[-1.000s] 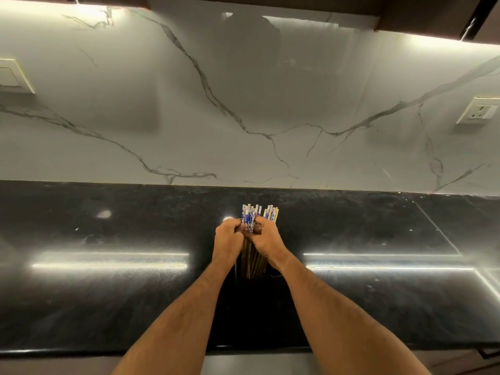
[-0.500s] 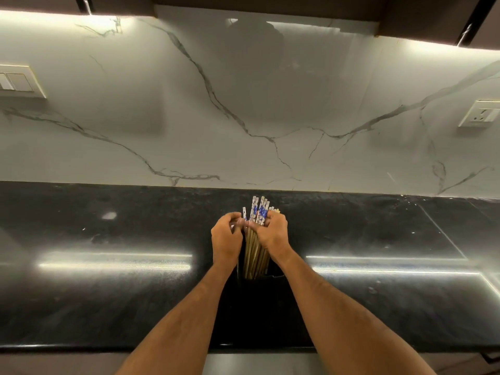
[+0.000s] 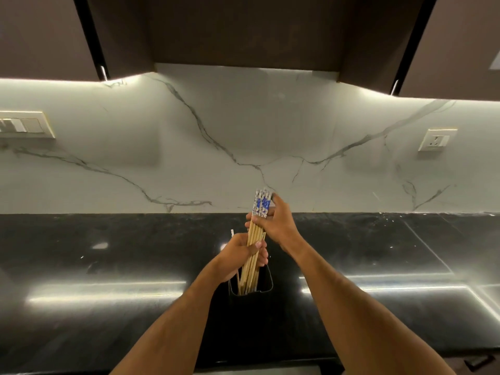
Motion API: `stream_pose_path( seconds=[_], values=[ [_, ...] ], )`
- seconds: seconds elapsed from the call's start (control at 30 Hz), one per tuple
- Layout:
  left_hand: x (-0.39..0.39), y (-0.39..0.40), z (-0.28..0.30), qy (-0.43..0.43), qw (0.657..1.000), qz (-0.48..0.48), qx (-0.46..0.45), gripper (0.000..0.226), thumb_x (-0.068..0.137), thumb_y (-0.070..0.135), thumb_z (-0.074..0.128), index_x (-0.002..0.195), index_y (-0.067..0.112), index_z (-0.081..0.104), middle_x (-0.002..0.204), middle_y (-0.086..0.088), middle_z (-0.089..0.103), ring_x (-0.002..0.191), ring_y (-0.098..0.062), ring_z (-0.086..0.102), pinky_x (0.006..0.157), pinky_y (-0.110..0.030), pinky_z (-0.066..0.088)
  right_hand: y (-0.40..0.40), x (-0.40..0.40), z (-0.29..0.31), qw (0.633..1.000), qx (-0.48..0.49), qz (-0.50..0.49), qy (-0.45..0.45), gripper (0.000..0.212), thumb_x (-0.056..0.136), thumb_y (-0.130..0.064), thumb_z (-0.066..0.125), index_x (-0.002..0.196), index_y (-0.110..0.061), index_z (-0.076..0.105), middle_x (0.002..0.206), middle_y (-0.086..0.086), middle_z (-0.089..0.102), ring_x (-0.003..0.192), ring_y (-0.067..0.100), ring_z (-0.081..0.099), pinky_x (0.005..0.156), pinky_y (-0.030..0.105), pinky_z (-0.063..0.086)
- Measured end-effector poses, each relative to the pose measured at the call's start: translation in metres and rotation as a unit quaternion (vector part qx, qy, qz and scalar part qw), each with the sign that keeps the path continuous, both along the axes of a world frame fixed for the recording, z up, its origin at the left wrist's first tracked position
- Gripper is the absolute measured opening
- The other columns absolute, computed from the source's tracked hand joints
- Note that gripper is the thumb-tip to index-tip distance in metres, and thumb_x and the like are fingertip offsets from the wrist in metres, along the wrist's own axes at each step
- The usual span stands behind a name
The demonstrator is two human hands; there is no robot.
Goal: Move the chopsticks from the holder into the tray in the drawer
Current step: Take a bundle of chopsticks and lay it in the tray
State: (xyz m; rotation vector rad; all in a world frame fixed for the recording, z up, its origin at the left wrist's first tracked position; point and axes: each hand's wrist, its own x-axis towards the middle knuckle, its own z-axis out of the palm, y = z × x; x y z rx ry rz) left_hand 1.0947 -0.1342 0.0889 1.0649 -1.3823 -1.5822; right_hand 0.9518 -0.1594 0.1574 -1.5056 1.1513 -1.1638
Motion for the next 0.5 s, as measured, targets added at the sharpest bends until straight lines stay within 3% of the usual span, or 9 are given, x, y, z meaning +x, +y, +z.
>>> stream_pose_path(
  seconds=[0.07,0.13,0.27,0.4,0.5],
  values=[
    [-0.004,0.012,0.004,-0.002,1.000,-0.010,0.008,0.026,0.104,0.016,0.050,0.113,-0.004,0.063,0.094,-0.013,0.071,0.088,-0.024,0.071,0.092,-0.044,0.058,0.007,-0.006,0.002,1.000,-0.020,0.017,-0.004,0.086,0.086,0.015,0.067,0.152,-0.023,0.028,0.115,0.019,0.067,0.089,0.031,0.075,0.071,0.038,0.064],
    [-0.007,0.022,0.010,0.010,1.000,-0.020,0.013,0.024,0.104,0.014,0.050,0.113,-0.003,0.063,0.092,-0.012,0.070,0.087,-0.023,0.071,0.091,-0.042,0.058,0.014,-0.011,0.004,0.998,-0.054,0.025,0.005,0.094,0.082,0.016,0.070,0.153,-0.029,0.026,0.116,0.021,0.064,0.092,0.032,0.074,0.071,0.036,0.064],
    [-0.011,0.038,0.022,0.011,0.999,-0.026,0.020,0.025,0.105,0.013,0.049,0.116,-0.005,0.062,0.093,-0.013,0.069,0.088,-0.025,0.070,0.089,-0.039,0.058,0.025,-0.019,0.010,0.992,-0.111,0.012,0.052,0.086,0.076,0.007,0.080,0.146,-0.022,0.038,0.123,0.022,0.061,0.095,0.025,0.073,0.077,0.037,0.064],
    [-0.013,0.049,0.029,0.007,1.000,-0.026,0.012,0.026,0.105,0.013,0.048,0.119,-0.004,0.061,0.095,-0.014,0.070,0.091,-0.026,0.070,0.091,-0.041,0.057,0.036,-0.024,0.016,0.993,-0.113,0.005,0.037,0.083,0.074,0.004,0.084,0.143,-0.019,0.043,0.118,0.018,0.065,0.097,0.023,0.074,0.079,0.040,0.064],
    [-0.014,0.057,0.033,0.008,1.000,-0.029,0.009,0.025,0.105,0.014,0.049,0.118,-0.002,0.062,0.095,-0.014,0.071,0.092,-0.026,0.071,0.091,-0.041,0.058,0.044,-0.026,0.017,0.993,-0.119,-0.006,0.028,0.078,0.074,0.003,0.084,0.140,-0.018,0.048,0.113,0.016,0.069,0.095,0.020,0.075,0.077,0.034,0.064]
  ],
)
